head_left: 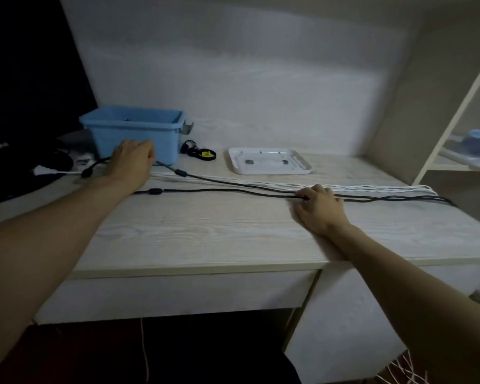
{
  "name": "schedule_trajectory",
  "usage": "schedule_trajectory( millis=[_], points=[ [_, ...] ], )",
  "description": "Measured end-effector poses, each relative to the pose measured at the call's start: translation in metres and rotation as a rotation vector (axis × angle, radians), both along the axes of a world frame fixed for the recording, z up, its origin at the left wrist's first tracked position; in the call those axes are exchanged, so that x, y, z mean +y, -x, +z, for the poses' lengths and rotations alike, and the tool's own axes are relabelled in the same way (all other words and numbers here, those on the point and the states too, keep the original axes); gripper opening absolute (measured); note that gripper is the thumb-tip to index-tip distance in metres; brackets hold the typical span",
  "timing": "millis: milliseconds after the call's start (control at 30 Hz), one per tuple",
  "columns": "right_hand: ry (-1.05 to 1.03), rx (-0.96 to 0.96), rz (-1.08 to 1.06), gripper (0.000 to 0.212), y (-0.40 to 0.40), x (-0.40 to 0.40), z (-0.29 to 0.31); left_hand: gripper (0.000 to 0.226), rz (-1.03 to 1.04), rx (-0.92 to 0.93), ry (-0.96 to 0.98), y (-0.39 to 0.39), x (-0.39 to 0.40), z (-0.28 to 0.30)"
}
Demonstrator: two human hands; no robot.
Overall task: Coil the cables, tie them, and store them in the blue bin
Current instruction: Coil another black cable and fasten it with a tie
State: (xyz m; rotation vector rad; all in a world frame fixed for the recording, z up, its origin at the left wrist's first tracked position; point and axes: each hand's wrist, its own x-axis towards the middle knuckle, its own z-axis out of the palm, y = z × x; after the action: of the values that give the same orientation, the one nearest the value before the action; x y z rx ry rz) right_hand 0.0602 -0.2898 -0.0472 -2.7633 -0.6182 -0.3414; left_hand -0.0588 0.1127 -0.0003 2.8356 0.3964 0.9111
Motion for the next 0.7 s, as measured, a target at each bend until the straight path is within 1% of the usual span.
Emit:
schedule_trajectory(
  millis=[100, 167, 200, 267, 333, 367, 467, 533, 600, 667, 700],
  points=[
    [-0.06, -0.013, 0.009, 0.026, -0.01, 0.0, -0.005, 0.009, 0.035, 0.082, 0.023, -0.001, 0.005, -0.032],
    [-0.116, -0.016, 0.008, 0.024, -0.014, 0.0, -0.009, 0.017, 0.079, 0.135, 0.015, 0.001, 0.006, -0.046],
    [-0.159, -0.019, 0.004, 0.022, -0.016, 0.0, -0.01, 0.023, 0.098, 0.131, 0.009, 0.004, 0.005, -0.05],
    [-0.257, -0.028, -0.009, 0.021, -0.017, 0.001, -0.012, 0.034, 0.095, 0.044, 0.013, 0.012, 0.001, -0.054],
    [-0.316, -0.046, -0.014, 0.025, -0.017, 0.0, -0.012, 0.032, 0.045, -0.042, 0.04, 0.024, -0.006, -0.054],
    [-0.342, -0.05, -0.009, 0.027, -0.016, -0.001, -0.012, 0.028, 0.003, -0.052, 0.032, 0.029, -0.009, -0.054],
    [-0.417, -0.044, -0.018, 0.031, -0.009, -0.003, -0.011, 0.023, -0.097, 0.039, -0.001, 0.043, -0.017, -0.056],
    [-0.414, -0.08, -0.051, 0.031, -0.003, -0.005, -0.01, 0.016, -0.112, 0.117, 0.029, 0.053, -0.024, -0.054],
    [-0.335, -0.157, -0.104, 0.032, 0.004, -0.011, -0.009, 0.009, -0.08, 0.2, 0.079, 0.063, -0.033, -0.049],
    [-0.234, -0.227, -0.133, 0.036, 0.009, -0.021, -0.008, 0.015, -0.026, 0.238, 0.147, 0.072, -0.04, -0.043],
    [-0.192, -0.253, -0.125, 0.041, 0.013, -0.029, -0.007, 0.014, 0.006, 0.224, 0.192, 0.077, -0.044, -0.038]
  ],
)
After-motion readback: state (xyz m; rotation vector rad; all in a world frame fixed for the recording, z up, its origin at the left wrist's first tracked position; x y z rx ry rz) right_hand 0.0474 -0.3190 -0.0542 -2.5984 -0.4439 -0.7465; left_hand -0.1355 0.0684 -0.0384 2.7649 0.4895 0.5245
